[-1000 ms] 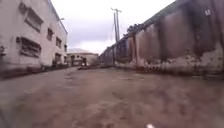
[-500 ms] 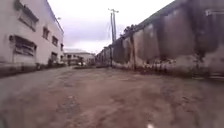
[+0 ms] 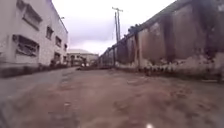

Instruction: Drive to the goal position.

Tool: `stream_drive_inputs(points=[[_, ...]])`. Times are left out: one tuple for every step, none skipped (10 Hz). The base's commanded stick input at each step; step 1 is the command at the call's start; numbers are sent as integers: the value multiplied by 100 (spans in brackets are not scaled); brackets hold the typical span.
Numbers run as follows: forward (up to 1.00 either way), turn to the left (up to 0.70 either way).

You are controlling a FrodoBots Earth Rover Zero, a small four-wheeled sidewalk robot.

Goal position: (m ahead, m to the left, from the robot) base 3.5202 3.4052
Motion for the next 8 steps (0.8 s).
stream_drive_inputs(points=[[85, 26], [85, 34], [85, 34], [85, 34], [85, 34], [85, 34], [85, 34], [85, 31]])
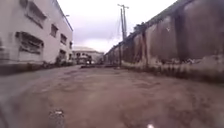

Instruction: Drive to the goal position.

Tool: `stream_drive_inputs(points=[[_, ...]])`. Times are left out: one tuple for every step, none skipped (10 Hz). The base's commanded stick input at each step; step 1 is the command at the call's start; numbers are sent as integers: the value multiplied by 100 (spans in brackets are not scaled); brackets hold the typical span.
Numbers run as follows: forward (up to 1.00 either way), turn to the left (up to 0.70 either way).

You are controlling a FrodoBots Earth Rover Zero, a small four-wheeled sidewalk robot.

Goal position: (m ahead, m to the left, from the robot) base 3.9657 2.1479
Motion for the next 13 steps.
stream_drive_inputs(points=[[85, 20], [85, 10], [85, 2], [85, 27], [85, 31], [85, 28], [85, 24], [85, 20], [85, 16], [85, 12], [85, 9], [85, 5], [85, 1]])
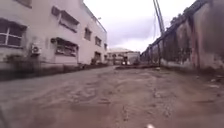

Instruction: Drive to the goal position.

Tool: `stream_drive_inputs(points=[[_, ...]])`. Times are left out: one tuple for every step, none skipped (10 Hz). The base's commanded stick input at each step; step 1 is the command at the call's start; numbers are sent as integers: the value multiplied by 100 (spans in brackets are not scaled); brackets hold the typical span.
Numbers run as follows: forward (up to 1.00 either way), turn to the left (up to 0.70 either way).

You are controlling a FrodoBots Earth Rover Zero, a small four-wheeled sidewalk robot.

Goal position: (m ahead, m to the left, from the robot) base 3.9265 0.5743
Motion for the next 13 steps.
stream_drive_inputs(points=[[85, 0], [85, 0], [85, 0], [85, 0], [85, 0], [85, 0], [85, 0], [85, 0], [85, 0], [85, 0], [85, 0], [85, 0], [85, 0]])
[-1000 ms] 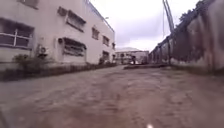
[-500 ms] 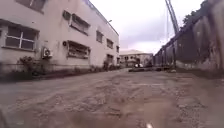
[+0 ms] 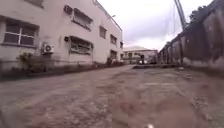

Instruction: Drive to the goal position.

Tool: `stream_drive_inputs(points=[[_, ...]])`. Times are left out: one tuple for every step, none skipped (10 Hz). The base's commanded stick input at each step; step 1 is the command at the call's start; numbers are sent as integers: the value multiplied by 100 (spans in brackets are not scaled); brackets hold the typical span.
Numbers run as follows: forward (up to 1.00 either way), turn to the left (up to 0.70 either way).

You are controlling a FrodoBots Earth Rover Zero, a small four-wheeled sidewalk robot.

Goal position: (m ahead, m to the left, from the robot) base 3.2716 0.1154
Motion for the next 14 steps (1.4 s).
stream_drive_inputs(points=[[85, 0], [85, 0], [85, 0], [85, 0], [85, 0], [85, 0], [85, 0], [85, 0], [85, 0], [85, 0], [85, 0], [85, 0], [85, 0], [85, 0]])
